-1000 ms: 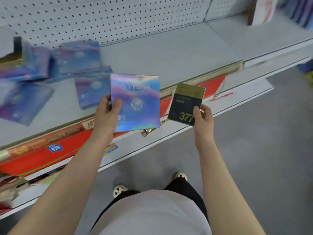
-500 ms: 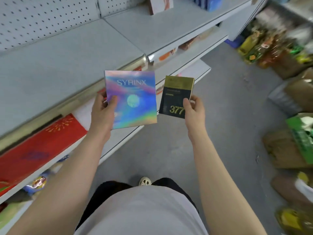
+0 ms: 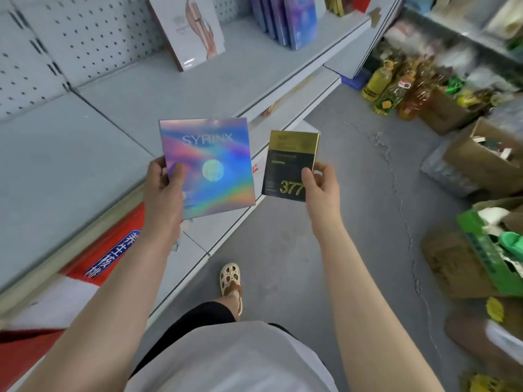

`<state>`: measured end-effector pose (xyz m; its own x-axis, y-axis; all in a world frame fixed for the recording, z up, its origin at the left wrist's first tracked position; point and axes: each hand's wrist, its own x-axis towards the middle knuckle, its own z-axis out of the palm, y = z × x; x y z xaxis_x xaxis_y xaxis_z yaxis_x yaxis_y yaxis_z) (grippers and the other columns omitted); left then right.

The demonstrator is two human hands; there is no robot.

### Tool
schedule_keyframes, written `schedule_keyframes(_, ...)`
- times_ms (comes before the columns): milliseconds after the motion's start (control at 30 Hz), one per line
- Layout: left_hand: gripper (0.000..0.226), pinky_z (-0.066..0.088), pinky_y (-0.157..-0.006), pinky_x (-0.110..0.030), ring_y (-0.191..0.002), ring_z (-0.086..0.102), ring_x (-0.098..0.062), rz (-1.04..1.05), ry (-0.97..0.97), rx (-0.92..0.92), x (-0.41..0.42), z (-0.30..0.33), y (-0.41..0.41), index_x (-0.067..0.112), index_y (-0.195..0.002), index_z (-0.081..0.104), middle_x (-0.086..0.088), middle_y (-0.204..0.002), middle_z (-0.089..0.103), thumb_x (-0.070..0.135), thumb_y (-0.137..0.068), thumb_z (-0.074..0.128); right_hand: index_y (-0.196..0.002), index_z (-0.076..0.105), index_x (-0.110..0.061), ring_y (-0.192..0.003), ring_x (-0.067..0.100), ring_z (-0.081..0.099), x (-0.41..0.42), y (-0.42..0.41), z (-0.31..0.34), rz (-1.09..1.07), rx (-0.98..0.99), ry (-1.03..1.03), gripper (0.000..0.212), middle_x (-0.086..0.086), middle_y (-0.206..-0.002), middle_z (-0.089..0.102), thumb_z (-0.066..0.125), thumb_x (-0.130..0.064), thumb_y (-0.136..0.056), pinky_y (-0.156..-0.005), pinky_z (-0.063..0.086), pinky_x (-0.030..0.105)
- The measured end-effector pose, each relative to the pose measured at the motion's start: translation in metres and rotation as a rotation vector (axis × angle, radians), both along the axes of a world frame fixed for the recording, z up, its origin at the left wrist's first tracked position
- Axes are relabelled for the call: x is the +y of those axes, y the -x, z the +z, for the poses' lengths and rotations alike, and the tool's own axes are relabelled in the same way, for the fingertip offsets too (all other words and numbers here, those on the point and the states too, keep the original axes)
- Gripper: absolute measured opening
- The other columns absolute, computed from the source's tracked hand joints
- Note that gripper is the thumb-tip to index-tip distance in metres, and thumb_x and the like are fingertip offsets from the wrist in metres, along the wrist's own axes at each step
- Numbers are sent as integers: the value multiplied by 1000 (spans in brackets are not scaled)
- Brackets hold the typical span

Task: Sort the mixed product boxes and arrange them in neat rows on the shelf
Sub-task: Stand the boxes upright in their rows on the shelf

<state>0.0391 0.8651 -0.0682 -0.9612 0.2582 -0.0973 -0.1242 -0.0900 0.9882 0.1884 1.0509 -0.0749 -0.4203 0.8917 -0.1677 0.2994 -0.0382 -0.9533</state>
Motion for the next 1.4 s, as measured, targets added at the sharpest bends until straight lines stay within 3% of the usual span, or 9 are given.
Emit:
schedule_keyframes(133, 15, 49, -62, -14, -66, 61, 4, 34, 5, 30, 67, 11, 51, 26, -93, 53, 8, -87, 64, 12, -98, 50, -108, 53, -25, -96, 30, 66, 66, 49, 16, 37, 24, -30, 10, 7, -101, 69, 54, -28, -98, -88, 53, 46)
schedule_keyframes(433, 9, 51, -65, -18, -70, 63, 1, 37, 21, 51, 192, 22, 124, 21, -102, 54, 6, -90, 66, 14, -98, 51, -115, 51, -19, -86, 12, 67, 199, 126, 26, 47, 89, -28, 16, 1, -97, 68, 51, -26, -101, -74, 52, 25)
schedule_keyframes(533, 9, 50, -61, -15, -68, 62, 2, 50, 22, 61, 240, 18, 139, 15, -108, 52, 5, -90, 65, 13, -99, 50, -119, 51, -15, -88, 14, 67, 252, 148, 20, 49, 104, -14, 22, 0, -96, 68, 51, -27, -101, -76, 52, 27)
schedule_keyframes(733, 13, 49, -65, -15, -69, 59, 2, 81, 47, 90, 370, 9, 157, 26, -91, 54, 7, -88, 63, 15, -98, 52, -117, 50, -18, -94, 19, 67, 388, 165, 14, 75, 106, -23, 18, 5, -101, 68, 51, -27, -101, -79, 53, 31)
schedule_keyframes(967, 8, 49, -70, -23, -80, 58, -10, 31, 71, 150, 542, 7, 161, 29, -98, 53, 3, -96, 63, 29, -90, 54, -119, 50, -14, -86, 4, 60, 564, 157, 25, 43, 84, -100, 20, 4, -108, 64, 51, -22, -101, -62, 44, 7)
schedule_keyframes(1067, 8, 49, -76, -31, -84, 58, -12, 4, 52, 180, 603, 7, 165, 30, -98, 53, 2, -98, 63, 29, -90, 56, -121, 47, -18, -91, 4, 62, 622, 166, 28, 66, 73, -90, 20, 1, -110, 64, 50, -21, -102, -63, 46, 10)
schedule_keyframes(1267, 10, 47, -82, -31, -85, 56, -3, -7, 58, 233, 691, 5, 204, 29, -100, 51, 12, -95, 60, 29, -91, 54, -129, 46, -21, -103, 12, 65, 718, 219, 21, 120, 71, -92, 27, 1, -117, 64, 50, -20, -102, -73, 52, 19)
schedule_keyframes(1400, 28, 43, -80, -23, -83, 55, -1, 3, 142, 273, 745, 2, 236, 12, -113, 52, 9, -95, 58, 31, -92, 52, -128, 47, -20, -101, 15, 64, 772, 263, 17, 151, 20, -122, 28, 0, -115, 62, 51, -19, -100, -73, 52, 24)
